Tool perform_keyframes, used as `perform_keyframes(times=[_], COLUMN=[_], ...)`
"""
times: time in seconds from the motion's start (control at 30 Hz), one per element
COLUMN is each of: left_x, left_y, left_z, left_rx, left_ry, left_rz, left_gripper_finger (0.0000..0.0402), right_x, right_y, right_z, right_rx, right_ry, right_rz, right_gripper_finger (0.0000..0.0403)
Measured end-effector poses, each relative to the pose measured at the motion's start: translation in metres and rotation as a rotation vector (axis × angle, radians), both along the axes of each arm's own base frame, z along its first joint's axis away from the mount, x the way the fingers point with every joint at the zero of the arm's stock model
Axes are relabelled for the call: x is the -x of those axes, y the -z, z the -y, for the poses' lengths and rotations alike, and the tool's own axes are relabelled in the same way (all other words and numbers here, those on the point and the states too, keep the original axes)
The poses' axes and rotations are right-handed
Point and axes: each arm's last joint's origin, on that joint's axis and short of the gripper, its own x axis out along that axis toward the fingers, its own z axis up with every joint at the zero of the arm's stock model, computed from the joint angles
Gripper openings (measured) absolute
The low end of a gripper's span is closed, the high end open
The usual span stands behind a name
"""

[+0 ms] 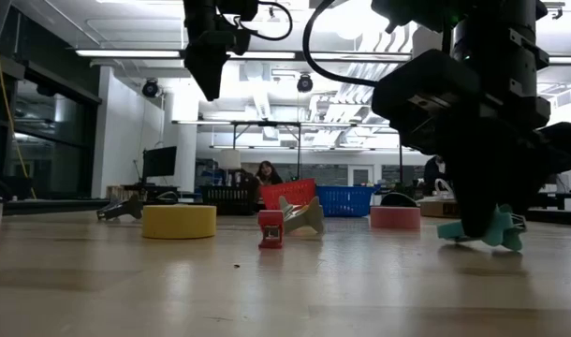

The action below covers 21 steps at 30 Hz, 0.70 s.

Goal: Pick and place Stapler, Stapler remover, tape
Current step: Put the light blue staple remover into the blue bin

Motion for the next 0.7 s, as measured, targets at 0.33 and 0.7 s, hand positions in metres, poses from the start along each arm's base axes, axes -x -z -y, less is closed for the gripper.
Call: perform_keyframes(times=[0.33,0.7], left_x=[0.004,0.028], left_y=[-0.004,-0.027], left_z=[0.002,0.005], left_rx=[0.001,-0.037], left_ry=[0.013,-0.064], left_rz=[0.006,0.099], left_gripper_finger=[0.0193,0.0193], right_x=[0.002,0.008], right_y=[-0.026,-0.075], right_z=[0.015,0.097], right_rx=[0.041,0.231], right_ry=[0.019,0.006], right_rz=[0.092,0.228], right_gripper_finger=[0.0081,0.0081])
